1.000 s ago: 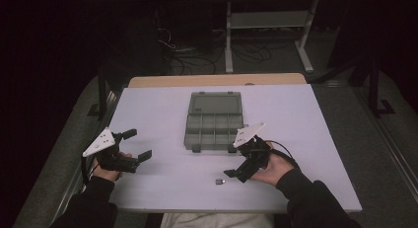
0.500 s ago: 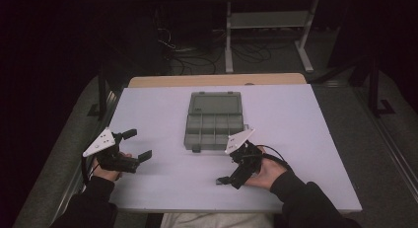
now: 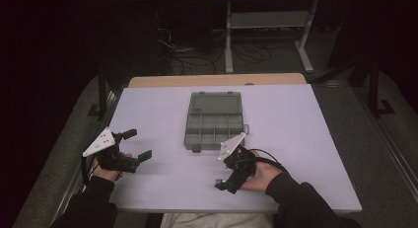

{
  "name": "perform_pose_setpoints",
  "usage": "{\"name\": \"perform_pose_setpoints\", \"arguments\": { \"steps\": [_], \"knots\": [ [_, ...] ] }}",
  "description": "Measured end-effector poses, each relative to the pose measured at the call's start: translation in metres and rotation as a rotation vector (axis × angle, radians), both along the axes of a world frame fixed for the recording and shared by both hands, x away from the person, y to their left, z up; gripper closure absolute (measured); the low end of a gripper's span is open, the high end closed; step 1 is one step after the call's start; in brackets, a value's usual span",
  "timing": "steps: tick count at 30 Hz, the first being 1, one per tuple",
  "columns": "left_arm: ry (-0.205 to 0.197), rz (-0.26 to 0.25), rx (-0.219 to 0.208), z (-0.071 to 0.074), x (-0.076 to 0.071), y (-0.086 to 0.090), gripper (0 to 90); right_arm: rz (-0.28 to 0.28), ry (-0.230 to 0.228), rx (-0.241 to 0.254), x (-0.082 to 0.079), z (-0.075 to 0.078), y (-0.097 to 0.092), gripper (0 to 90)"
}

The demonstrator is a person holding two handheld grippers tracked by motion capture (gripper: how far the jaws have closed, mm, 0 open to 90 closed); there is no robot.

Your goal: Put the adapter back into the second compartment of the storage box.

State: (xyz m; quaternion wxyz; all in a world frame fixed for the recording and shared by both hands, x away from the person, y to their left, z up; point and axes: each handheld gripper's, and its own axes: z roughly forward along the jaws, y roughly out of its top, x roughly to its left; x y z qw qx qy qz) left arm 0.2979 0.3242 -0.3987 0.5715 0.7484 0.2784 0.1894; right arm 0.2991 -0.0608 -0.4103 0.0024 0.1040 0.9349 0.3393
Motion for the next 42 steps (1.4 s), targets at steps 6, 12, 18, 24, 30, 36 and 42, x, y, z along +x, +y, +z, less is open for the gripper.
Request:
{"name": "perform_pose_setpoints", "arguments": {
  "steps": [6, 12, 18, 24, 30, 36, 42],
  "knots": [
    [0.000, 0.000, -0.001, 0.000, 0.000, 0.000, 0.0, 0.033, 0.010, -0.014, -0.002, -0.004, 0.004, 11.9],
    [0.000, -0.001, 0.000, 0.000, 0.000, 0.000, 0.0, 0.051, 0.002, -0.032, -0.004, -0.009, 0.008, 14.6],
    [-0.001, 0.000, -0.002, 0.000, 0.000, 0.000, 0.0, 0.066, 0.005, -0.057, -0.004, -0.014, 0.011, 19.7],
    [-0.001, -0.002, 0.001, 0.000, 0.000, 0.000, 0.0, 0.080, 0.014, -0.070, -0.005, -0.015, 0.012, 28.3],
    [-0.001, -0.003, 0.000, 0.000, 0.000, 0.000, 0.0, 0.094, 0.033, -0.083, -0.005, -0.018, 0.013, 39.6],
    [-0.002, -0.004, -0.002, 0.000, 0.000, 0.000, 0.0, 0.079, 0.040, -0.085, -0.003, -0.020, 0.013, 49.2],
    [0.000, -0.005, -0.002, 0.000, 0.000, -0.001, 0.0, 0.067, 0.026, -0.086, -0.002, -0.019, 0.011, 59.1]
  ]
}}
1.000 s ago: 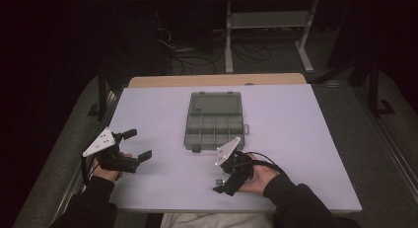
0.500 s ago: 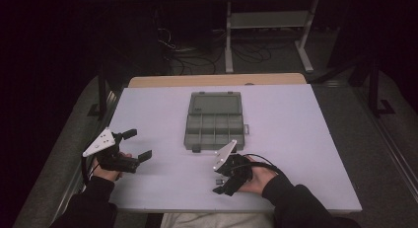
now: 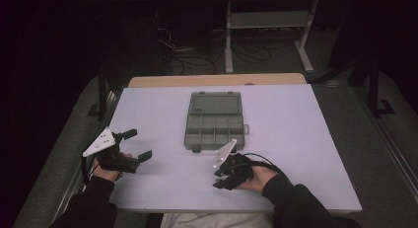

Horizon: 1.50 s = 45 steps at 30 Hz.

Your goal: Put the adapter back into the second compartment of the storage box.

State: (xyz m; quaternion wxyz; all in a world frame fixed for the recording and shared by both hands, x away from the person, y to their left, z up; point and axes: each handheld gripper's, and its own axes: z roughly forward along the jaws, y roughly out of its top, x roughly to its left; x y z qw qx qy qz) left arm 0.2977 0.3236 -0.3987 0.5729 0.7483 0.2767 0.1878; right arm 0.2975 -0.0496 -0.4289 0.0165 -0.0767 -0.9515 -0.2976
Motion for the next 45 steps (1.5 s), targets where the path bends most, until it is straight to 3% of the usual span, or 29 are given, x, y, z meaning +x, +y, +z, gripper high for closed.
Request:
{"name": "perform_pose_setpoints", "arguments": {
  "steps": [13, 24, 45],
  "knots": [
    [-0.001, -0.001, 0.000, 0.000, 0.000, 0.000, 0.0, 0.001, -0.007, -0.026, 0.000, -0.004, 0.002, 74.5],
    [-0.001, -0.001, 0.004, 0.000, 0.000, 0.000, 0.0, -0.010, 0.001, -0.025, 0.002, -0.002, -0.001, 75.4],
    [0.005, 0.002, 0.006, -0.001, 0.001, 0.000, 0.0, -0.045, -0.001, 0.048, 0.011, 0.032, -0.012, 75.6]
  ]
}}
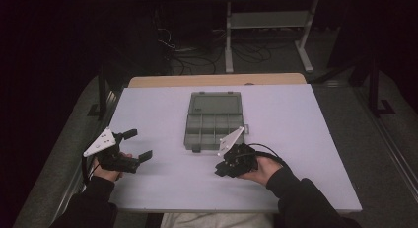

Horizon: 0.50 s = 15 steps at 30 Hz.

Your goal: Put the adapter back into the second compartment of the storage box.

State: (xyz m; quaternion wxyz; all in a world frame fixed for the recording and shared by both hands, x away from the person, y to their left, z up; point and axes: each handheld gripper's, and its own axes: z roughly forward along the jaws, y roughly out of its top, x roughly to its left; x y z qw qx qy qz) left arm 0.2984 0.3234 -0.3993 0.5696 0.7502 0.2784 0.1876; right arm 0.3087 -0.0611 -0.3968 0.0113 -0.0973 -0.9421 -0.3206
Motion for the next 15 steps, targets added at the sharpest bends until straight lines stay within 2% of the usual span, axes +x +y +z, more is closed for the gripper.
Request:
{"name": "perform_pose_setpoints", "arguments": {
  "steps": [15],
  "knots": [
    [0.000, 0.000, 0.000, 0.000, 0.000, 0.000, 0.0, -0.001, -0.017, 0.006, 0.010, 0.019, 0.002, 75.6]
  ]
}}
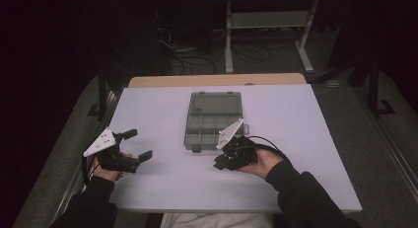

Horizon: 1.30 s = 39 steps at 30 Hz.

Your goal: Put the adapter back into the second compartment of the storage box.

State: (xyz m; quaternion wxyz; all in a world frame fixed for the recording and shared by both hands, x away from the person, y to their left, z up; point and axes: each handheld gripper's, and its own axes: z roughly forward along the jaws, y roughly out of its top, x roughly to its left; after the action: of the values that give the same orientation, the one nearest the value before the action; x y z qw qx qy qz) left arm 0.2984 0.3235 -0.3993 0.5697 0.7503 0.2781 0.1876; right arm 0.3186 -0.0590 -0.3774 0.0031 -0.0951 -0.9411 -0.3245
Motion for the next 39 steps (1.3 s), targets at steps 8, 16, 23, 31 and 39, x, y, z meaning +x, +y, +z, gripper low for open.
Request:
{"name": "perform_pose_setpoints", "arguments": {
  "steps": [8, 16, 23, 31, 39],
  "knots": [
    [0.000, 0.001, -0.001, 0.000, 0.000, 0.000, 0.0, -0.011, 0.004, -0.002, 0.007, 0.001, 0.000, 75.6],
    [0.000, 0.001, 0.000, 0.000, 0.000, 0.000, 0.0, -0.019, -0.005, 0.003, 0.014, 0.009, 0.000, 75.5],
    [0.000, 0.001, -0.001, 0.000, 0.000, 0.000, 0.0, -0.019, -0.003, 0.003, 0.017, 0.010, 0.002, 75.5],
    [0.000, 0.000, -0.001, 0.000, 0.000, 0.000, 0.0, -0.025, -0.008, 0.002, 0.023, 0.012, 0.006, 75.5],
    [-0.001, 0.000, -0.001, 0.000, 0.000, 0.000, 0.0, -0.028, -0.013, -0.022, 0.028, 0.012, 0.010, 75.5]
  ]
}}
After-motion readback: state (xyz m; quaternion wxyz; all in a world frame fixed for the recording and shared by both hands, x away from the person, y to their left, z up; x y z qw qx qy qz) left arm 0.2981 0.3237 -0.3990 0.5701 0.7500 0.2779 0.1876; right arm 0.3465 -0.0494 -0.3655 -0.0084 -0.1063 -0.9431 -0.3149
